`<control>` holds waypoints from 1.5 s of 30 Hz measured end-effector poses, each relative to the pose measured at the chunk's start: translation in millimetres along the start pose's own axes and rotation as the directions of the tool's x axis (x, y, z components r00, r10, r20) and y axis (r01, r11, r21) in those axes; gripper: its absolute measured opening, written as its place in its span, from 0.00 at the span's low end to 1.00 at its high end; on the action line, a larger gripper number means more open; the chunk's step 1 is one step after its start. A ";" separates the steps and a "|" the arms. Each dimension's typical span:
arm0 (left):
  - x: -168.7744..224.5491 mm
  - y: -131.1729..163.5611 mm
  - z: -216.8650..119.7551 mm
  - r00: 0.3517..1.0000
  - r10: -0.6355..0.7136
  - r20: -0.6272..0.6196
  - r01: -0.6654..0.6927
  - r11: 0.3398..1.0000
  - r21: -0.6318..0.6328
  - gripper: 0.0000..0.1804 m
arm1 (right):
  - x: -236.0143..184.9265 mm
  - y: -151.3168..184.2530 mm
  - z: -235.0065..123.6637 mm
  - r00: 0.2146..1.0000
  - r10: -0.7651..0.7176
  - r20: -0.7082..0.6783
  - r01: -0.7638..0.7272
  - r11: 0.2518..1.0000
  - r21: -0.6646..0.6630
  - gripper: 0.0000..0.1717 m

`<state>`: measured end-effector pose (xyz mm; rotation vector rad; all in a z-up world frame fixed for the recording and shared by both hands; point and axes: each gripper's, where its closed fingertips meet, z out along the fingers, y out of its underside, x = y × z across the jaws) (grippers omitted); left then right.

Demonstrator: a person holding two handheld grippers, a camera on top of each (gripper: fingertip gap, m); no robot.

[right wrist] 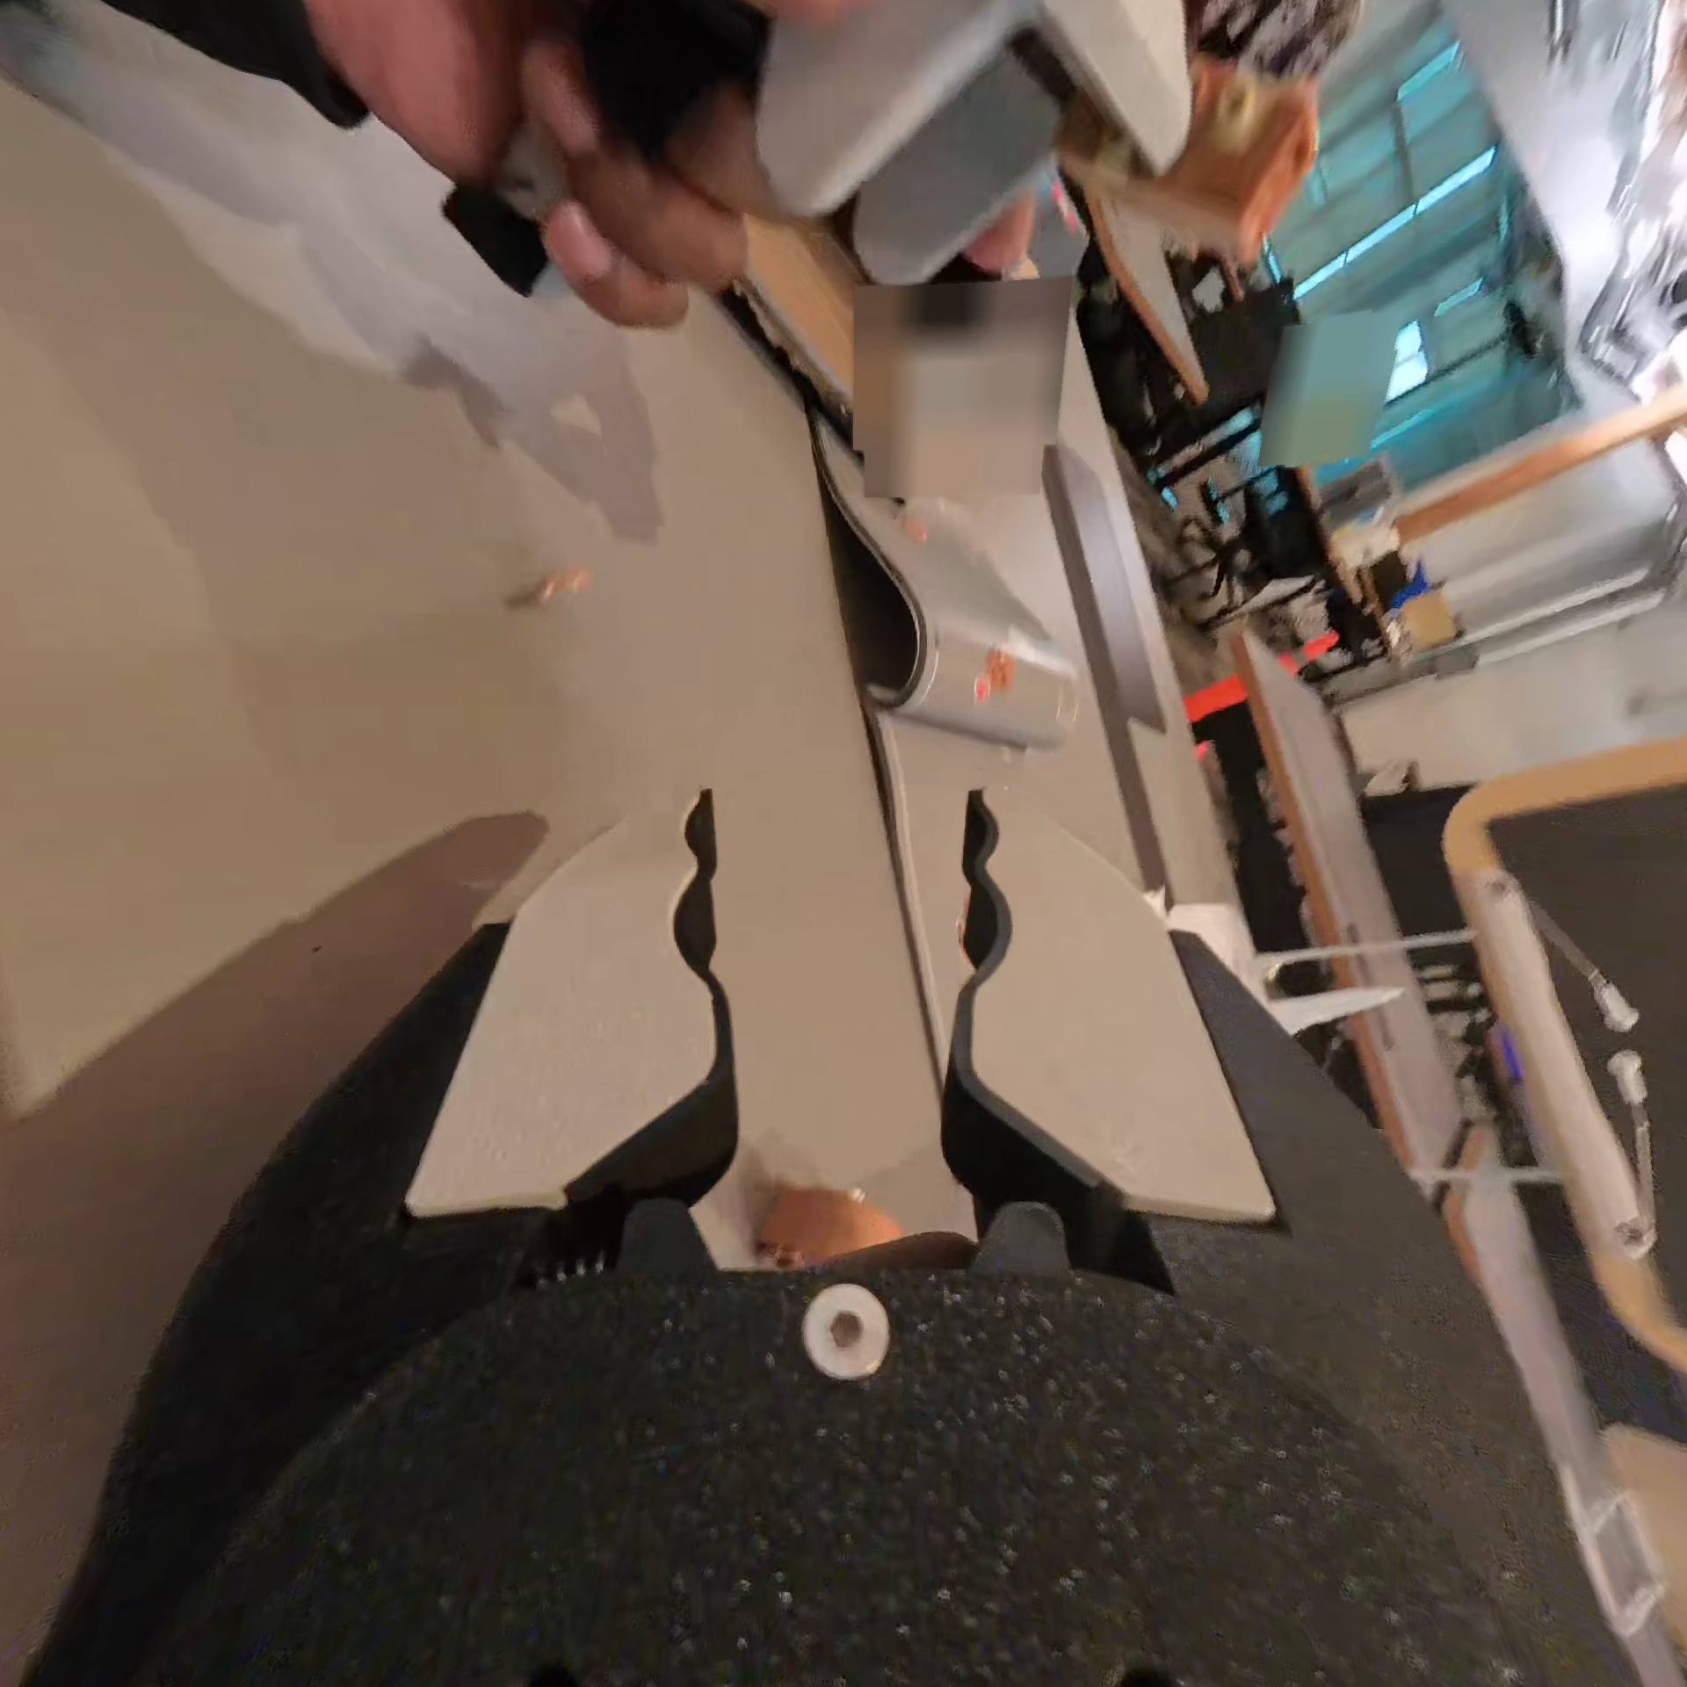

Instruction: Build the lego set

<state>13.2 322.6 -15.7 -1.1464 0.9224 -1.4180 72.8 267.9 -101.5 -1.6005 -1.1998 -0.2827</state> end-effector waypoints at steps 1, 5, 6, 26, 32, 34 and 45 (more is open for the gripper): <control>-1.3 -1.1 -0.9 1.000 0.002 0.010 -0.002 1.000 0.006 0.10 | -2.3 3.3 -1.2 0.999 0.032 0.003 -0.032 0.999 -0.011 0.30; -19.2 -2.7 -6.6 0.990 -0.019 0.143 0.014 0.999 0.035 0.10 | -35.4 -7.7 0.0 0.995 0.086 0.055 -0.085 0.996 -0.010 0.27; -25.5 -3.3 -9.9 0.980 -0.027 0.198 0.016 0.998 0.056 0.10 | -44.4 -10.1 2.0 0.995 0.076 0.061 -0.075 0.997 -0.020 0.26; -52.7 17.6 -35.9 0.882 -0.074 0.465 0.037 0.995 0.090 0.10 | -71.4 -5.5 39.2 0.936 0.252 0.244 -0.226 0.965 -0.130 0.19; -52.9 30.1 -43.6 0.876 -0.005 0.482 0.031 0.998 -0.047 0.10 | -70.6 -4.3 72.7 0.857 0.401 0.325 -0.331 0.910 -0.250 0.19; -48.6 33.2 -45.5 0.886 0.000 0.464 0.043 0.996 -0.082 0.10 | -67.5 -3.9 80.3 0.828 0.456 0.327 -0.378 0.884 -0.276 0.19; -32.9 31.3 -53.8 0.913 0.008 0.409 0.070 0.982 -0.175 0.10 | -64.7 -2.7 91.4 0.698 0.623 0.353 -0.497 0.776 -0.389 0.16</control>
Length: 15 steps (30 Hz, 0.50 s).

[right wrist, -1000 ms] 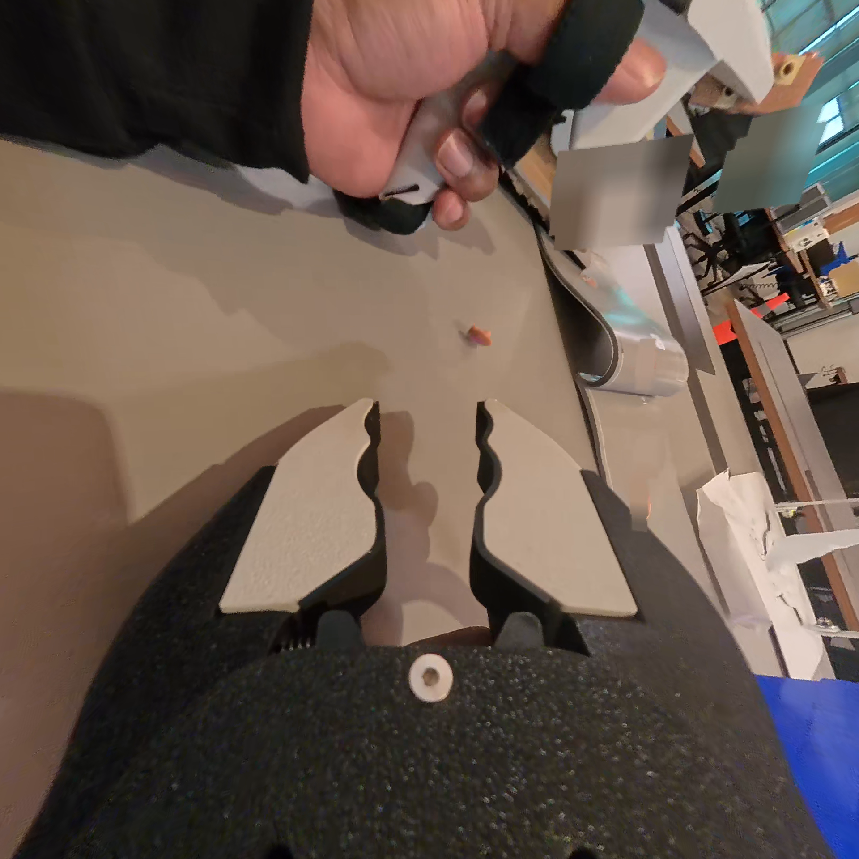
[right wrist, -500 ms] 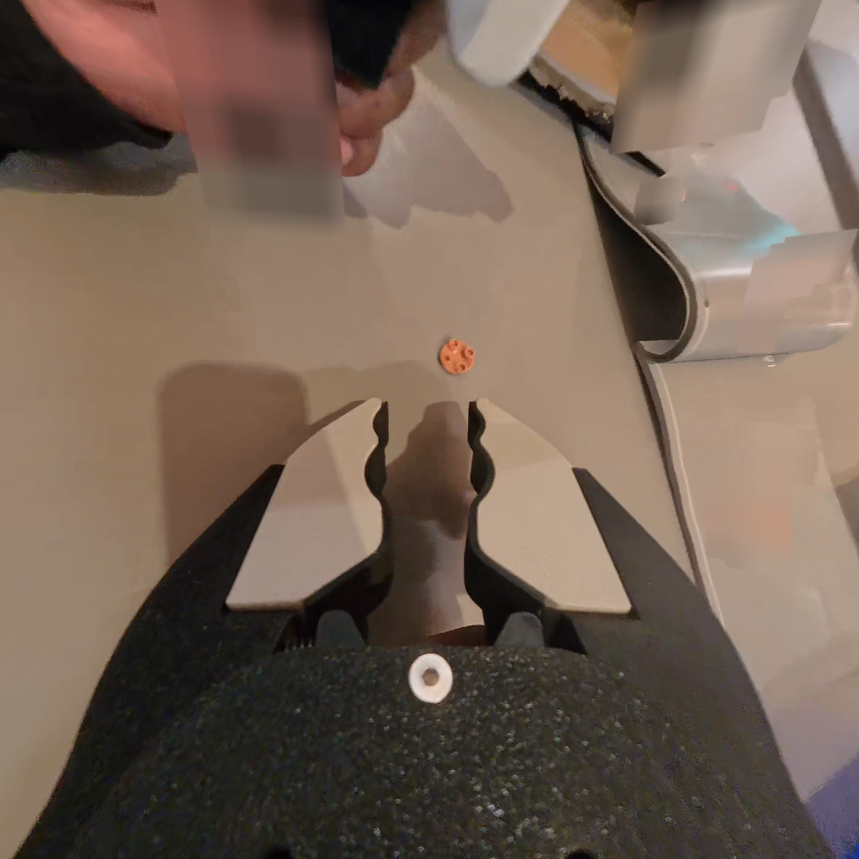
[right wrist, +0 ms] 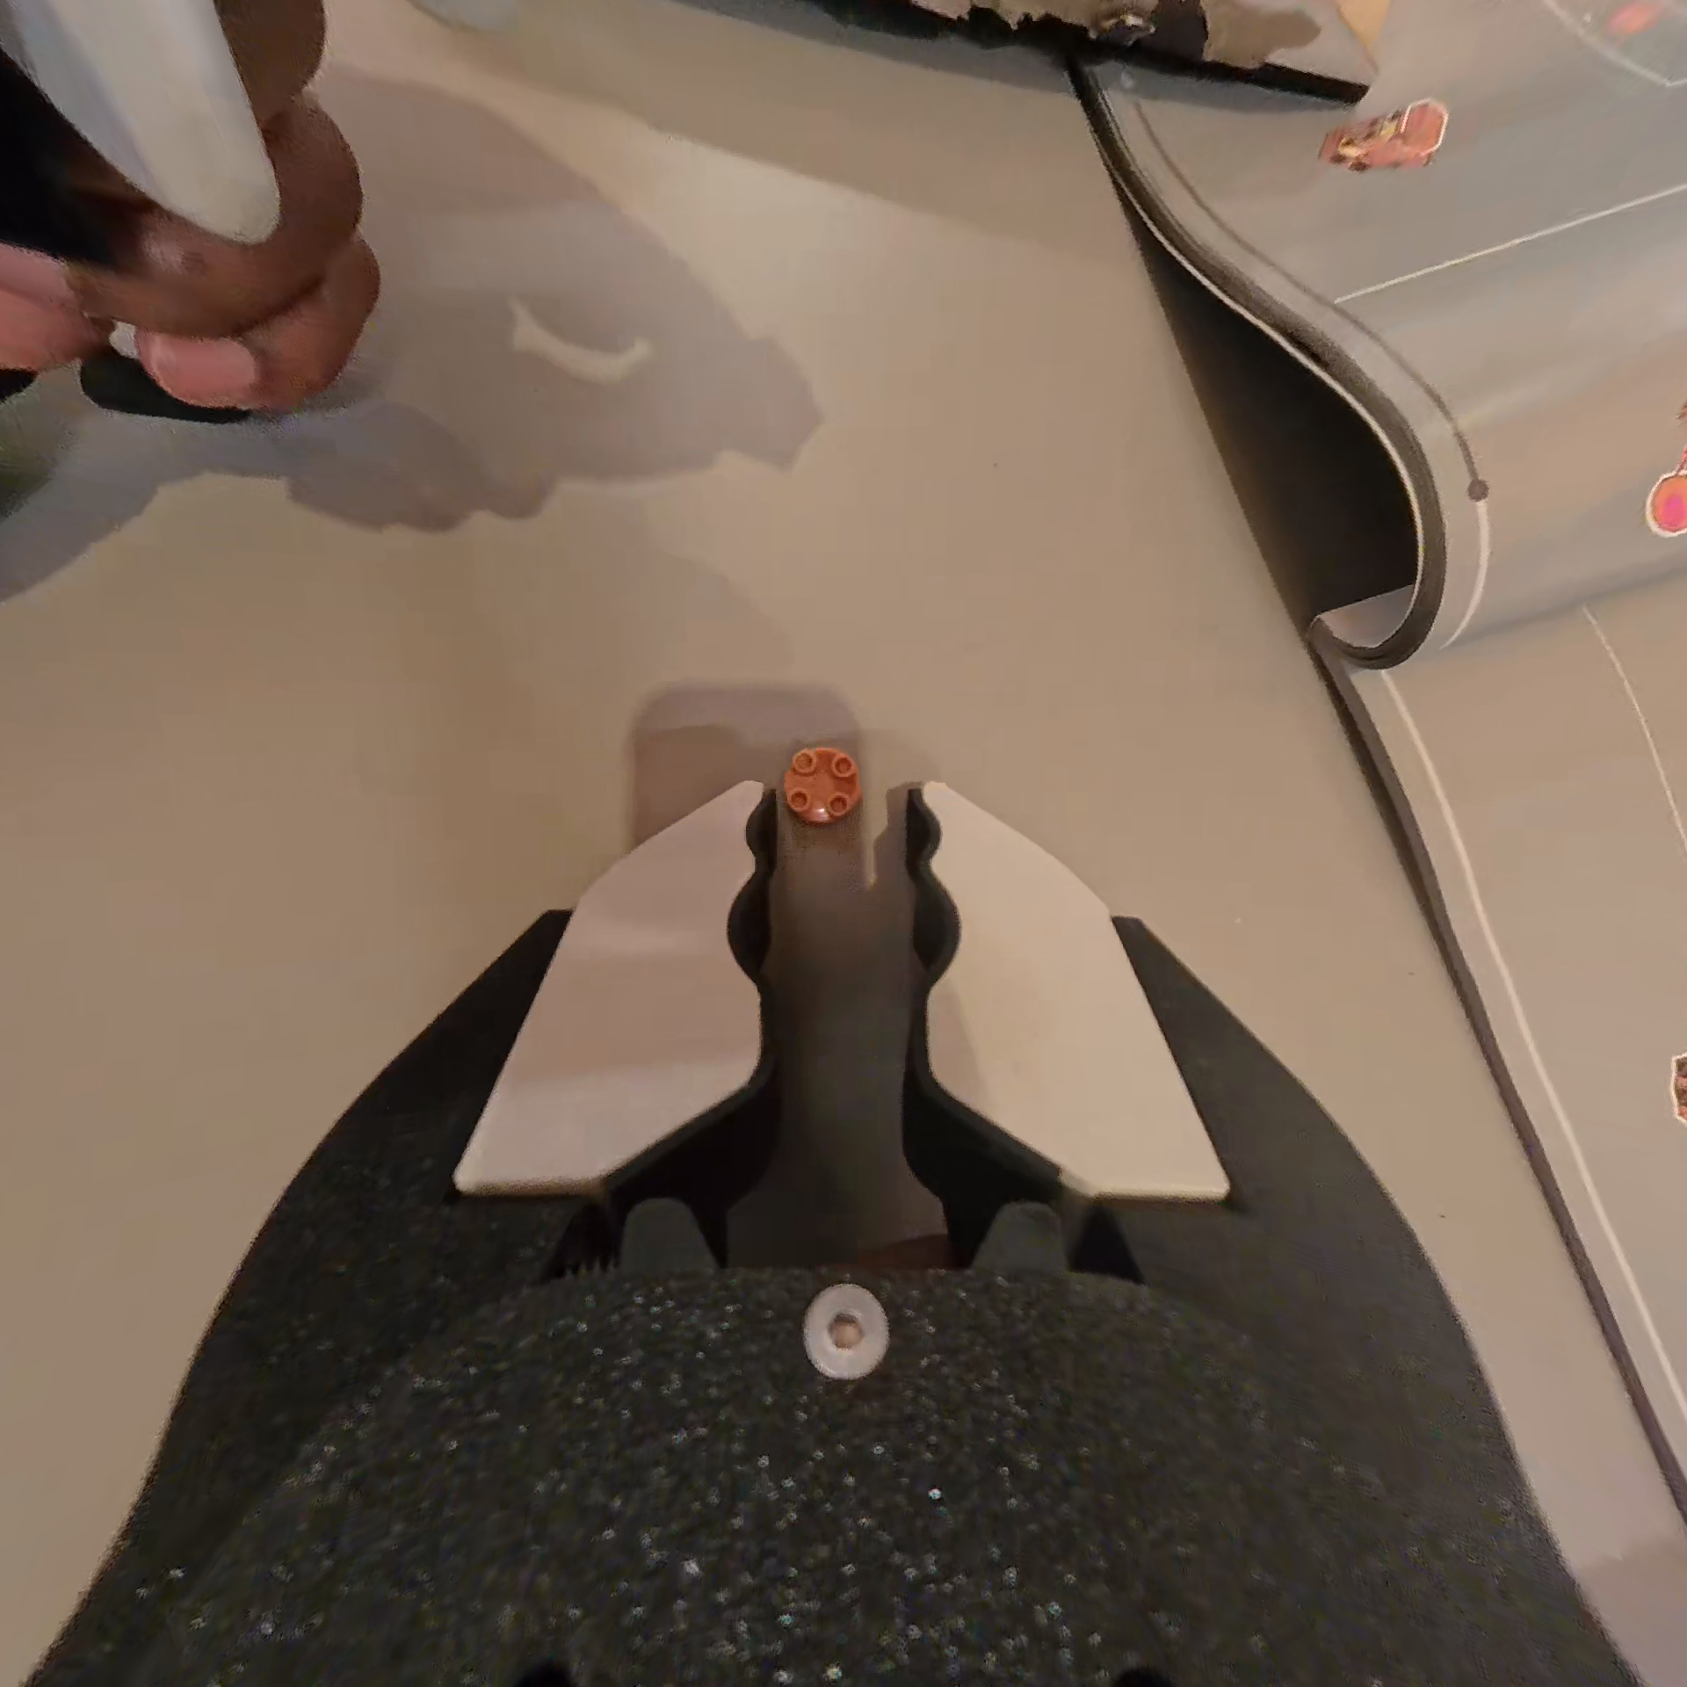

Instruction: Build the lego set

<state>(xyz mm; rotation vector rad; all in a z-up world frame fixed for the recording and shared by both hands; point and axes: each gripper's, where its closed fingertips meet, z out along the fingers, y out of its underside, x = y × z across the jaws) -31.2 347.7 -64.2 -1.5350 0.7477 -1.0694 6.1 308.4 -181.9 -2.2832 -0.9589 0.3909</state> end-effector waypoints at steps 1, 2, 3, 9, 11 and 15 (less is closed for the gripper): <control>-0.7 0.7 0.1 1.000 0.001 -0.006 -0.001 1.000 -0.012 0.10 | 0.5 -0.3 0.3 1.000 0.002 0.003 -0.002 1.000 -0.004 0.14; -1.9 0.6 -0.5 1.000 -0.007 -0.009 0.007 1.000 -0.013 0.10 | 0.4 -0.8 0.7 1.000 0.001 0.007 -0.001 1.000 -0.004 0.12; -1.7 -0.3 -1.4 1.000 -0.020 -0.019 0.020 1.000 -0.006 0.10 | 0.2 -1.5 1.2 1.000 0.003 0.012 -0.003 1.000 -0.003 0.11; 1.8 -1.2 -3.9 0.999 -0.021 -0.042 0.021 1.000 0.001 0.10 | 1.4 -7.3 2.5 0.992 -0.116 -0.051 0.118 0.992 0.042 0.08; 2.3 2.6 -3.5 0.999 -0.011 -0.041 0.010 1.000 -0.022 0.10 | -0.7 -8.8 -0.5 0.972 -0.215 -0.094 0.220 0.974 0.049 0.08; 0.9 7.9 -4.1 0.999 -0.004 -0.035 0.001 0.998 -0.058 0.10 | -22.9 -10.0 -7.2 0.985 -0.167 0.047 0.161 0.982 0.102 0.08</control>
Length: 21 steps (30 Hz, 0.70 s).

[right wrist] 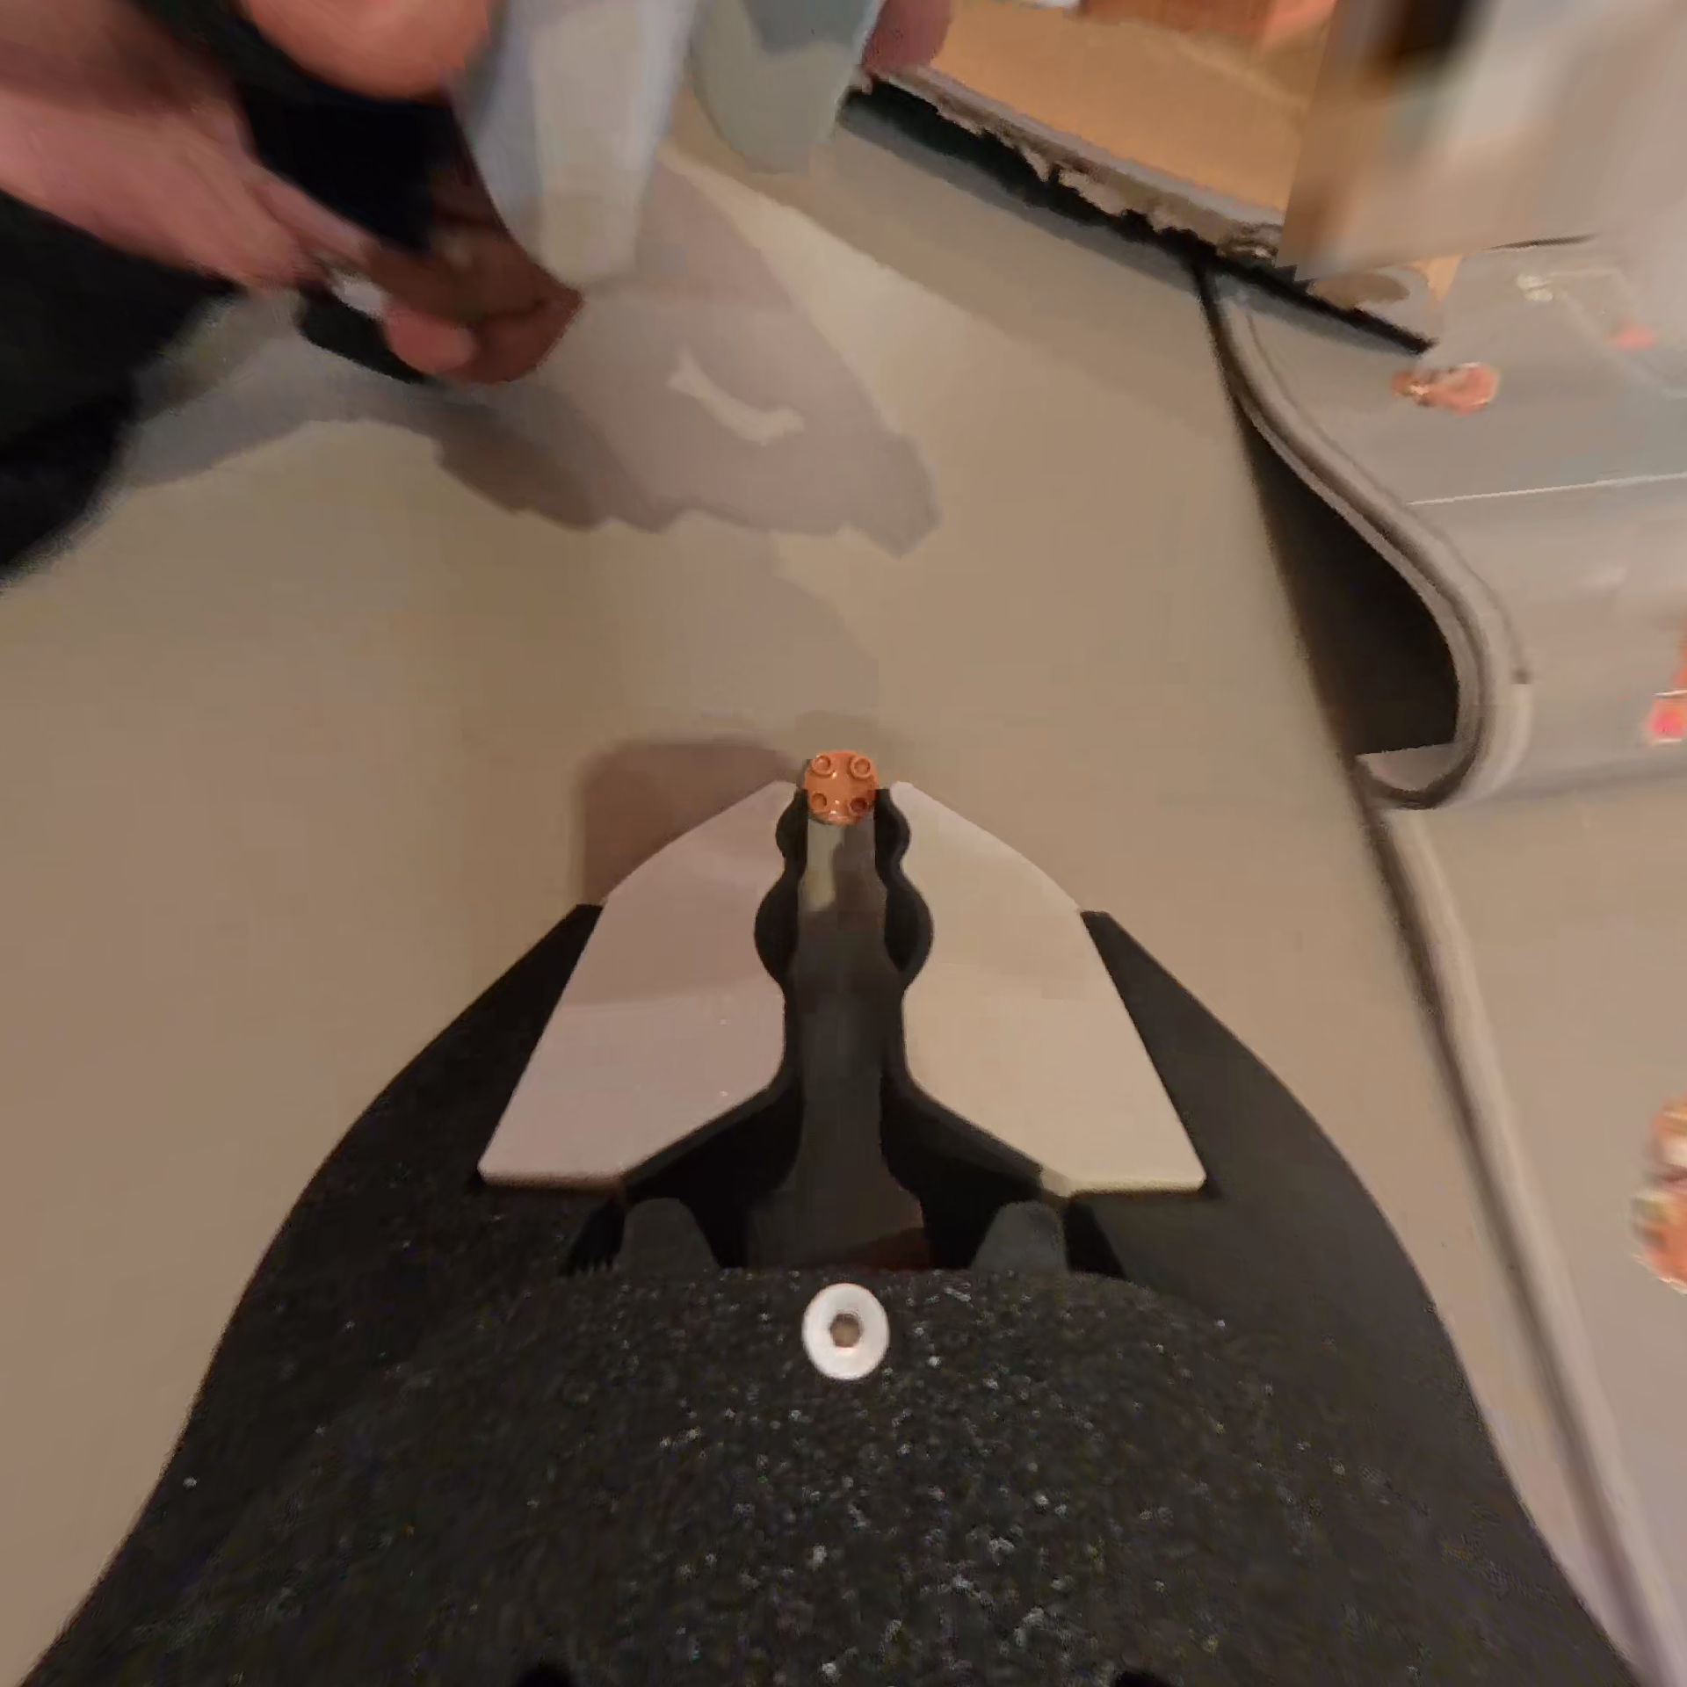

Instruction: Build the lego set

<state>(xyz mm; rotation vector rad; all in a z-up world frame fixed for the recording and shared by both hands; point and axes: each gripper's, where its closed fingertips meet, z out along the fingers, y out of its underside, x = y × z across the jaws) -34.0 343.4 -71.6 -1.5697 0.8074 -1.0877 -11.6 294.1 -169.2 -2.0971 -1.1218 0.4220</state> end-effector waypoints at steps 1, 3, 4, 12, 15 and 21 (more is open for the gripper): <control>-0.5 1.5 -0.2 1.000 -0.003 -0.001 0.003 1.000 -0.009 0.10 | -6.7 -3.6 -2.1 0.995 0.066 0.070 -0.069 0.997 0.032 0.08; 0.3 6.3 -0.6 1.000 0.007 -0.016 -0.008 0.999 -0.039 0.10 | -13.9 -14.0 -9.8 0.968 0.167 0.189 -0.188 0.977 0.102 0.08; 1.4 8.1 -1.1 0.999 0.020 -0.026 -0.021 0.999 -0.050 0.10 | -14.8 -19.6 -15.2 0.952 0.197 0.236 -0.232 0.963 0.136 0.08; 21.1 18.8 -7.9 0.976 0.118 -0.185 -0.139 0.985 -0.104 0.10 | -10.2 -62.9 -69.7 0.786 0.262 0.561 -0.514 0.780 0.356 0.08; 26.1 22.0 -6.8 0.970 0.131 -0.207 -0.157 0.981 -0.115 0.10 | -16.9 -65.4 -74.0 0.739 0.258 0.622 -0.547 0.769 0.331 0.08; 43.5 28.0 -2.6 0.947 0.180 -0.268 -0.219 0.968 -0.123 0.10 | -21.4 -60.1 -64.0 0.702 0.310 0.641 -0.576 0.776 0.255 0.08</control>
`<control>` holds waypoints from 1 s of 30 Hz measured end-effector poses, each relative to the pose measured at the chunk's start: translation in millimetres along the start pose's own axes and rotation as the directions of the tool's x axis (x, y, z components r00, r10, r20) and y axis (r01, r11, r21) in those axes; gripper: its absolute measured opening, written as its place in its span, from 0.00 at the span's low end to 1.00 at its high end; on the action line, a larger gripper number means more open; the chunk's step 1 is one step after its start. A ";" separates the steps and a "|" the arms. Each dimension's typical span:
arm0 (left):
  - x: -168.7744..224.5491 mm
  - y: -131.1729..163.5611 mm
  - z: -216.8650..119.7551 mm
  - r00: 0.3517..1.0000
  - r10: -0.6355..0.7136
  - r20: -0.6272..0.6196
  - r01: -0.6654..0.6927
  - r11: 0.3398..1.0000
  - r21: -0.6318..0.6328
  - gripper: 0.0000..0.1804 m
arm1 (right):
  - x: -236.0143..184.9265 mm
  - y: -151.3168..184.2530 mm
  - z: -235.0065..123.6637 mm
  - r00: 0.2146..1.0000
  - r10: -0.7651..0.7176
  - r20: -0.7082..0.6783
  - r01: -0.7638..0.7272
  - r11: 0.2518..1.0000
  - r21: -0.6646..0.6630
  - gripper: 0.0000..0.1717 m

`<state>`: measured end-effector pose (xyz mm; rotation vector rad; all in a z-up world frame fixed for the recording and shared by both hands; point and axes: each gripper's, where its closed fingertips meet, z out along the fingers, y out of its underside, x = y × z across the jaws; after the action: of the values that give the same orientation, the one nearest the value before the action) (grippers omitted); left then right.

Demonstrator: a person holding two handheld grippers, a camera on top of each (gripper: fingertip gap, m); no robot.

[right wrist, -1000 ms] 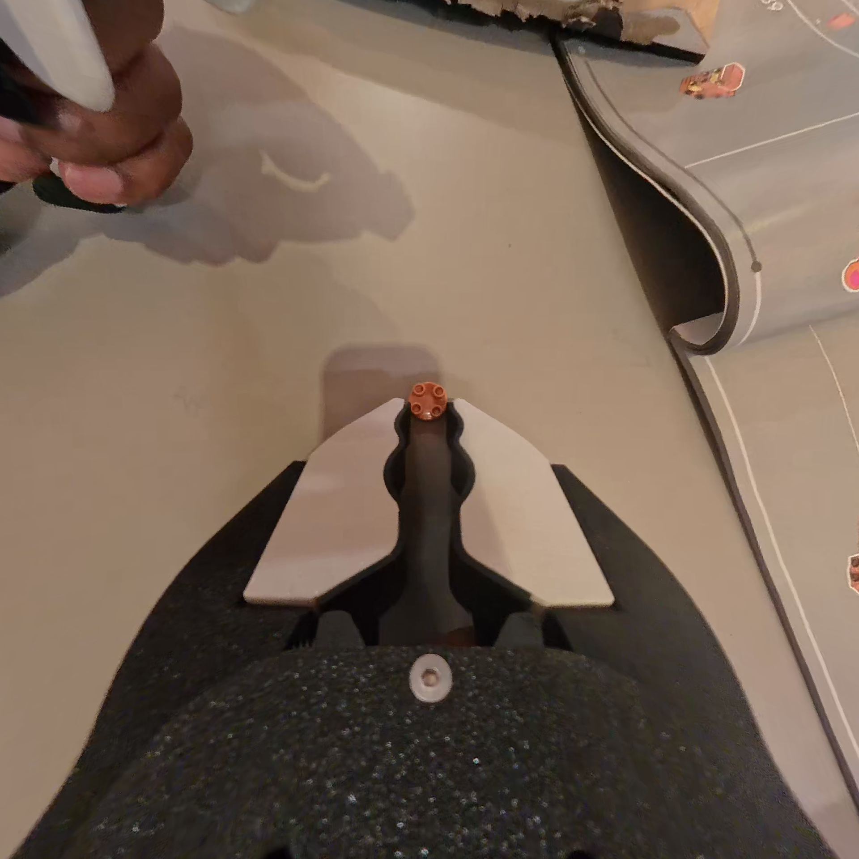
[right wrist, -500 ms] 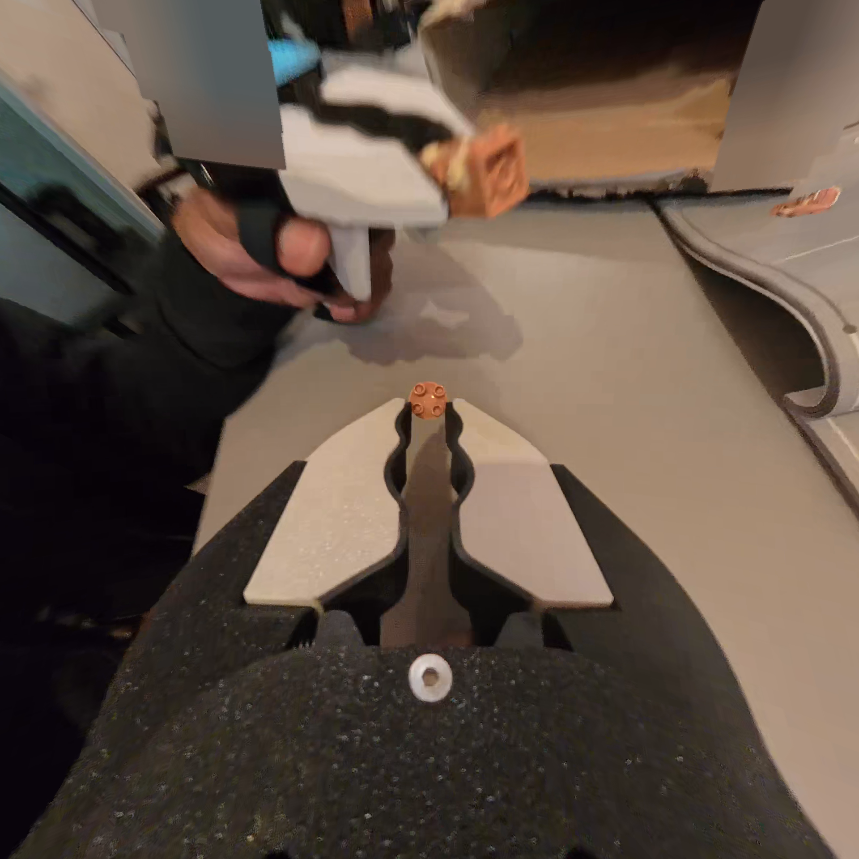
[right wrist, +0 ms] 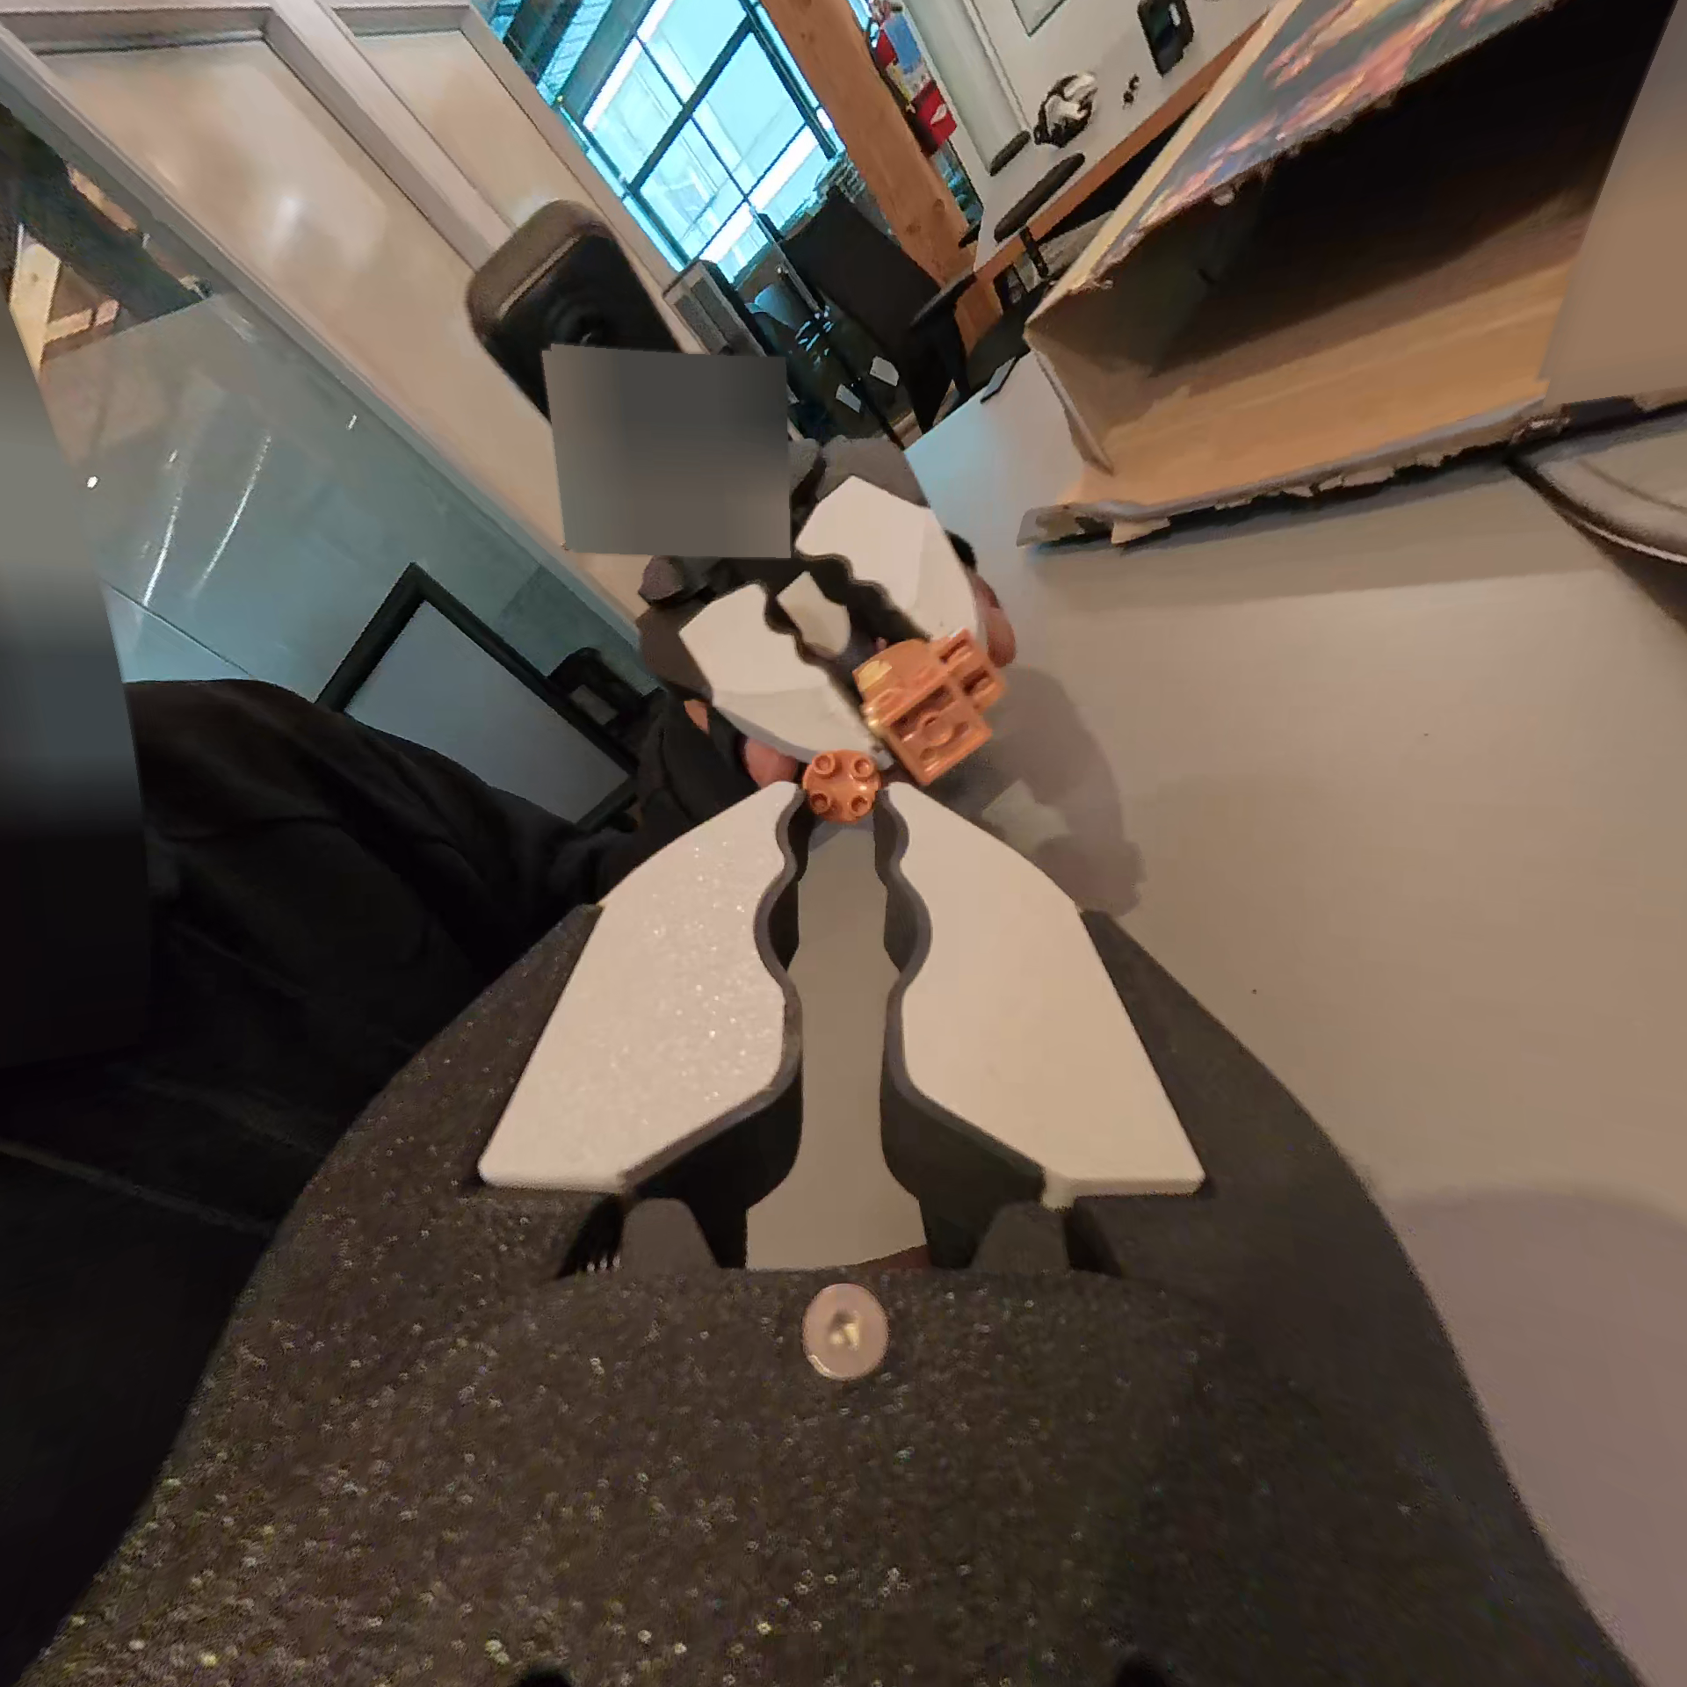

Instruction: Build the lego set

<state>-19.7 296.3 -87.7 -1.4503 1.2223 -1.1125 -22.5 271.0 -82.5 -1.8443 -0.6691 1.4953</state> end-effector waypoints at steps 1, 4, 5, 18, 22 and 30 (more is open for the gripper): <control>2.5 0.2 0.8 1.000 0.013 -0.009 -0.013 1.000 -0.002 0.10 | 1.4 0.3 -0.4 1.000 0.014 -0.002 -0.014 1.000 0.000 0.08; 1.6 1.7 1.0 1.000 0.031 0.004 -0.031 0.999 -0.012 0.10 | 5.6 -0.7 -3.2 0.999 0.049 -0.012 -0.049 0.999 0.011 0.08; 1.5 1.4 0.6 1.000 0.029 0.001 -0.029 1.000 -0.008 0.10 | 7.3 -1.5 -4.1 0.998 0.057 -0.018 -0.057 0.998 0.017 0.08; -0.9 7.4 1.2 1.000 0.023 0.013 -0.023 0.999 -0.041 0.10 | 17.9 -3.6 -7.4 0.995 0.057 -0.086 -0.054 0.998 0.036 0.07; -2.0 10.2 1.3 1.000 0.017 0.016 -0.016 0.998 -0.055 0.10 | 21.8 -0.3 -9.2 0.989 -0.007 -0.149 0.005 1.000 -0.009 0.07; 8.4 17.2 3.7 0.998 0.036 -0.043 -0.040 0.995 -0.097 0.10 | 17.2 0.5 -15.9 0.947 -0.216 -0.238 0.196 0.975 -0.107 0.07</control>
<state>-18.2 286.7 -104.6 -1.4773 1.3437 -1.0745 -3.3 280.7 -91.9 -1.9170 -0.7834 1.0947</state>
